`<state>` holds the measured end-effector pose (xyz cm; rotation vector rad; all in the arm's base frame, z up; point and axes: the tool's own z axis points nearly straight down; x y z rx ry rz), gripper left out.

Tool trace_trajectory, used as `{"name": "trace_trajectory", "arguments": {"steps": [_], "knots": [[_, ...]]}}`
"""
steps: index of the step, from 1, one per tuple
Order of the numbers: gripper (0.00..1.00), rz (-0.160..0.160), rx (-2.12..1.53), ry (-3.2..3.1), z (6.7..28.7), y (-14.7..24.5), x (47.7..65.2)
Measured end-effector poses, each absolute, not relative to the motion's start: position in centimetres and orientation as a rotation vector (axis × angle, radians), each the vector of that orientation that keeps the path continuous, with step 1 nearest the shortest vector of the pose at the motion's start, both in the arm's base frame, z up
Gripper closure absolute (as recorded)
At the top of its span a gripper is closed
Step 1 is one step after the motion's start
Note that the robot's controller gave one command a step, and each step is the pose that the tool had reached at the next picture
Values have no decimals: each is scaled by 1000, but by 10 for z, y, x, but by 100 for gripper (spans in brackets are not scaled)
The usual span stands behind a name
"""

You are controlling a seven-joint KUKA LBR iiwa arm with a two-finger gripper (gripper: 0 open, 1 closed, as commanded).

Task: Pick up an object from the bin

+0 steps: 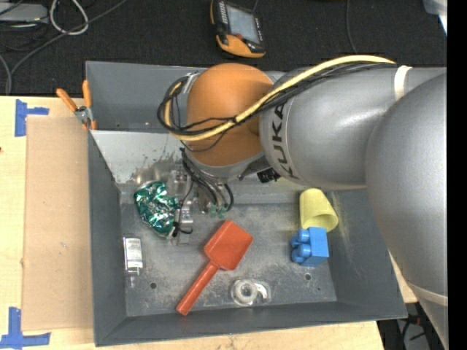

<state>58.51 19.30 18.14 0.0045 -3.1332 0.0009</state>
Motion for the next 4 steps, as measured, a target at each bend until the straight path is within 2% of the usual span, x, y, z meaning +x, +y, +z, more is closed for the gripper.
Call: {"name": "trace_trajectory", "arguments": {"steps": [1, 2, 3, 4], "knots": [[0, -1, -3, -3141, 185, 192, 587], [0, 1, -9, -3133, 66, 200, 621], [0, -13, -374, -3132, 132, 206, 619], [0, -1, -111, -3133, 98, 247, 616]]}}
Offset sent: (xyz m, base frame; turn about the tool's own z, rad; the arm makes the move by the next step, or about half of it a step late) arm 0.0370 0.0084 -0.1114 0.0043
